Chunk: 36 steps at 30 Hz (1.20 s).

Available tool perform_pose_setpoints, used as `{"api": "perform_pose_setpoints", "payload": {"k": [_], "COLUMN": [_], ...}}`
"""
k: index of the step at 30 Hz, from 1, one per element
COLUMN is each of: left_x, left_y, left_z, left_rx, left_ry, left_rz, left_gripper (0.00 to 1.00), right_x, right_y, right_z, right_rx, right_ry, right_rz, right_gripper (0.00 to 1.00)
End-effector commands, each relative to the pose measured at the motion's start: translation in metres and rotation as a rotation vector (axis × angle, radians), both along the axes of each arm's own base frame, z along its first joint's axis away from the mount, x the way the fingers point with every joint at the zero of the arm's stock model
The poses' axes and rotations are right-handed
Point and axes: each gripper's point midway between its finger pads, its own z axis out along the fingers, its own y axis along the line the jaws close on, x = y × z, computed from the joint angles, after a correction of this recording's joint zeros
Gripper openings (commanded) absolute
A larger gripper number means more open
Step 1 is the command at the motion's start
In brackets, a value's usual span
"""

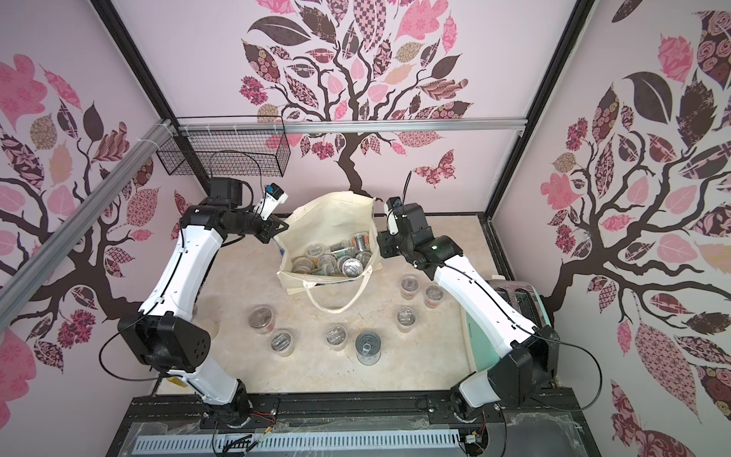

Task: Take out the seed jars from the canvas bag
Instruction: Adjust the canvas bag at the center of the board, then pick up the seed jar from the canvas bag.

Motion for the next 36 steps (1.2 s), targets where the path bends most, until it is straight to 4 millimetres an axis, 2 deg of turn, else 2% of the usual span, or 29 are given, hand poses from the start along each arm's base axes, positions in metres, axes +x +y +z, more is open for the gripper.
{"api": "perform_pose_setpoints", "payload": {"k": [1,3,7,10,12,16,22,24,27,31,33,36], "left_x": [-0.011,-0.018,-0.038,-0.052,-0.057,-0.067,-0.087,-0.09,-0.095,-0.096,-0.096,-0.096], "left_y": [-0.019,-0.022,-0.027,-0.027,-0.026,-0.024,-0.027,-0.027,-0.029,-0.031,-0.032,-0.032], "left_z": [0.033,0.031,0.02,0.007,-0.001,-0.006,-0.021,-0.026,-0.029,-0.025,-0.022,-0.022], "left_rx": [-0.064,-0.077,-0.068,-0.046,-0.035,-0.023,-0.029,-0.029,-0.039,-0.062,-0.07,-0.068], "left_ry": [-0.115,-0.107,-0.069,-0.044,-0.029,-0.019,0.028,0.044,0.056,0.058,0.054,0.052], "left_rz": [-0.112,-0.136,-0.21,-0.25,-0.262,-0.265,-0.328,-0.33,-0.34,-0.344,-0.347,-0.344], "left_gripper": [0.0,0.0,0.0,0.0,0.0,0.0,0.0,0.0,0.0,0.0,0.0,0.0], "right_x": [-0.009,-0.018,-0.033,-0.031,-0.035,-0.055,-0.075,-0.069,-0.049,-0.028,-0.018,-0.004], "right_y": [0.023,0.049,0.105,0.121,0.129,0.132,0.117,0.107,0.099,0.116,0.125,0.123], "right_z": [0.049,0.047,0.026,0.005,-0.02,-0.068,-0.106,-0.111,-0.102,-0.093,-0.098,-0.107], "right_rx": [0.03,-0.008,-0.02,0.038,0.055,-0.031,-0.036,-0.041,-0.033,0.001,-0.027,-0.117], "right_ry": [-0.119,-0.099,-0.022,0.066,0.14,0.214,0.319,0.307,0.24,0.183,0.166,0.164], "right_rz": [0.111,0.185,0.313,0.304,0.297,0.278,0.223,0.144,0.031,0.021,0.041,0.016], "right_gripper": [0.54,0.57,0.6,0.59,0.57,0.57,0.57,0.62,0.67,0.76,0.78,0.82]}}
